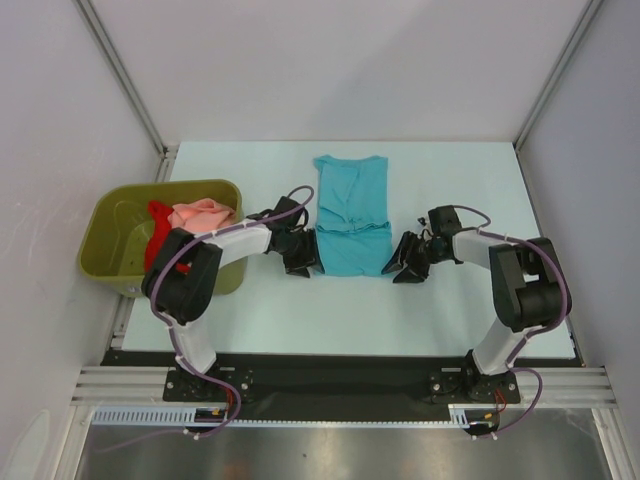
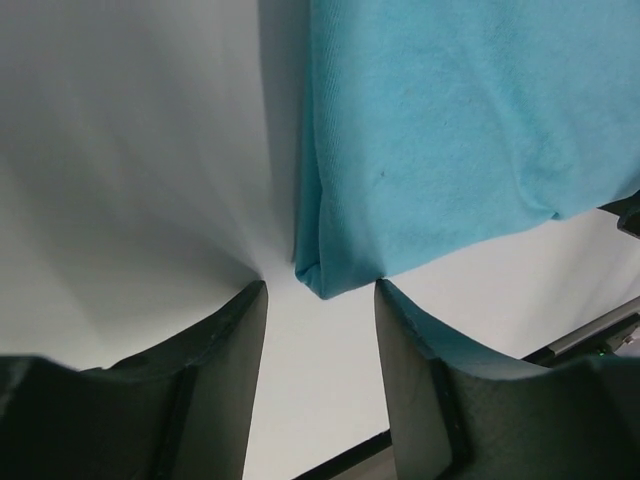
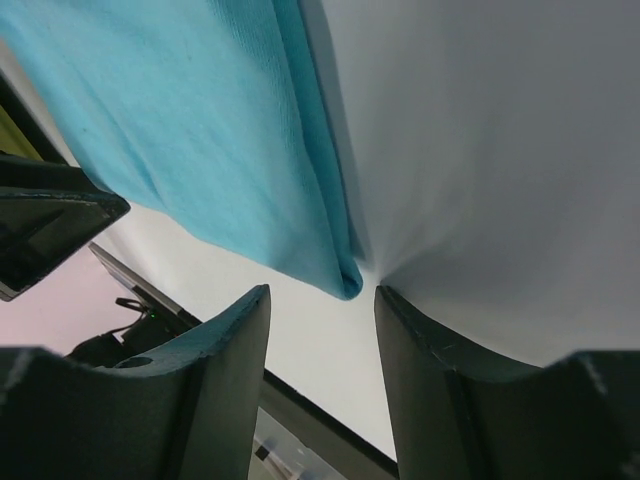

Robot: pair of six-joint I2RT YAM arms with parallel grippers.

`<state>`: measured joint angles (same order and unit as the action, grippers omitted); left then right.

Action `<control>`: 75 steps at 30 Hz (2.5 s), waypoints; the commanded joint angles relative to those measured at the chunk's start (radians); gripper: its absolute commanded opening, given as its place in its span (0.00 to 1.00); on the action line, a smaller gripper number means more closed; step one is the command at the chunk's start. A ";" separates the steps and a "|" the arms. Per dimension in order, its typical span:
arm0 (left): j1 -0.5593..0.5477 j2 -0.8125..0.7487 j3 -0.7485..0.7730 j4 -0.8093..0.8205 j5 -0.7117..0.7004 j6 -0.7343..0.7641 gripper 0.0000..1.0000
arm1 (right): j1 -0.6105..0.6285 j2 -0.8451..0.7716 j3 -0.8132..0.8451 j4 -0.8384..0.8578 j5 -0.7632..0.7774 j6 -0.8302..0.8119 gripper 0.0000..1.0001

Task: Fold and stack the t-shirts
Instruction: Fold the tshirt

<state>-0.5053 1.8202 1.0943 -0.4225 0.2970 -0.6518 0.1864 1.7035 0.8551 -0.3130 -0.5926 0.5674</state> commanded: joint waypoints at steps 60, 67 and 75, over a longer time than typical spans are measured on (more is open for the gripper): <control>-0.124 -0.142 -0.045 0.099 0.087 -0.014 0.19 | 0.393 0.057 0.245 -0.046 0.496 0.002 0.09; -0.124 -0.141 -0.077 0.100 0.067 -0.014 0.21 | 0.375 0.123 0.317 -0.049 0.545 -0.011 0.11; -0.122 -0.186 -0.079 0.041 -0.010 -0.006 0.23 | 0.331 0.228 0.461 -0.060 0.542 -0.037 0.16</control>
<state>-0.6262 1.6852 1.0069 -0.3611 0.3408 -0.6575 0.5388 1.9038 1.2407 -0.3859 -0.0734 0.5533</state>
